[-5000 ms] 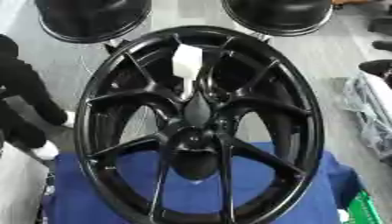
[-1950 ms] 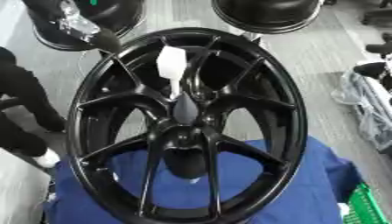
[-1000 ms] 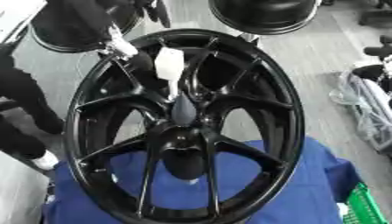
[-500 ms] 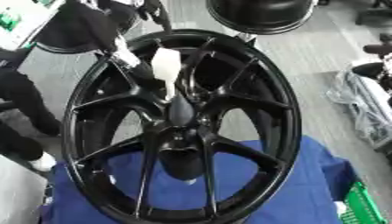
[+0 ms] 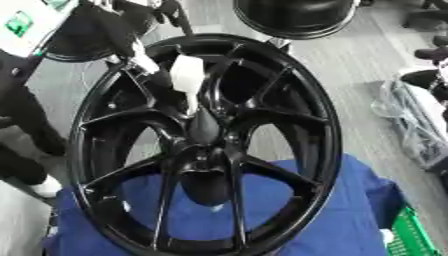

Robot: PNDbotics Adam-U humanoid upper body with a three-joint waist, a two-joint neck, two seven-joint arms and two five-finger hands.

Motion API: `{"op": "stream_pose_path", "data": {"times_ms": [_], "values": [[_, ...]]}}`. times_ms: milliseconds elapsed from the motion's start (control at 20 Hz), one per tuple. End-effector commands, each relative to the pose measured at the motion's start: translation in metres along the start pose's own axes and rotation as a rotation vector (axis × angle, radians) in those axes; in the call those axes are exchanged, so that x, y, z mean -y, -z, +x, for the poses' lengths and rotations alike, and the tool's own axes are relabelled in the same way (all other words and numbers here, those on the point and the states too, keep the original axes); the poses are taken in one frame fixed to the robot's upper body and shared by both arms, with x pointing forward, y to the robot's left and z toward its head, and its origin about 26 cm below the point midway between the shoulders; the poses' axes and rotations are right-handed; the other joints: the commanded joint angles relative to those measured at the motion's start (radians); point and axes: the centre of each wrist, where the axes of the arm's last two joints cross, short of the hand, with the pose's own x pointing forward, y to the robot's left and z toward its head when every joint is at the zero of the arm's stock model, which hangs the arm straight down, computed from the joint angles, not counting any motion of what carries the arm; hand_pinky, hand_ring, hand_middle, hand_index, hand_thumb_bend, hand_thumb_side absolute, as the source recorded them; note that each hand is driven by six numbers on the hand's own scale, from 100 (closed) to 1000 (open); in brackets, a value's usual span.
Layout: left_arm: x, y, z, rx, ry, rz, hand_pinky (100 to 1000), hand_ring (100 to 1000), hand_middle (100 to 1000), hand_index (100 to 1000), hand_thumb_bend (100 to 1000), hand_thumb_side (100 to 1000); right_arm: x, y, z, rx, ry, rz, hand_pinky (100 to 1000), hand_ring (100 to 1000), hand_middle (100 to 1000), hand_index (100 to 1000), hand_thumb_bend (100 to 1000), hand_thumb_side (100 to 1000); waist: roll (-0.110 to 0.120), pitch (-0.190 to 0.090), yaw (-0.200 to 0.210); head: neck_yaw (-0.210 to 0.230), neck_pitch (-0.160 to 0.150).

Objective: Pull the pin out of the wheel hub.

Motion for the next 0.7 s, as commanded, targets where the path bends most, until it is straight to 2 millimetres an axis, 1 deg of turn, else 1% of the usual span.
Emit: {"op": "stream_pose_path", "data": {"times_ms": [50,350,450,700], "values": [[-0.012,-0.009,-0.004,-0.022,0.007,0.034,911,925,856,900,662,564,0.001,0.003,0.006,0.025,-0.006,0.009,768,624,749,885,100,622,-0.006,-0.016,-0.003,0.003,-0.013],[-0.010,-0.004,-0.011,-0.032,-0.018,0.036,911,924,857,897,659,566,0.000,0.004,0.007,0.028,-0.001,0.017,768,624,749,885,100,623,-0.007,-0.014,-0.009,0.004,-0.018],[-0.010,-0.003,-0.011,-0.031,-0.021,0.035,901,918,838,885,664,545,-0.001,0.005,0.007,0.029,0.000,0.018,768,624,749,885,100,624,-0.007,-0.013,-0.011,0.004,-0.018],[-0.008,0.001,-0.014,-0.027,-0.023,0.031,897,917,842,881,664,541,-0.002,0.005,0.008,0.029,0.003,0.022,768,624,748,885,100,623,-0.006,-0.013,-0.014,0.003,-0.019]]}}
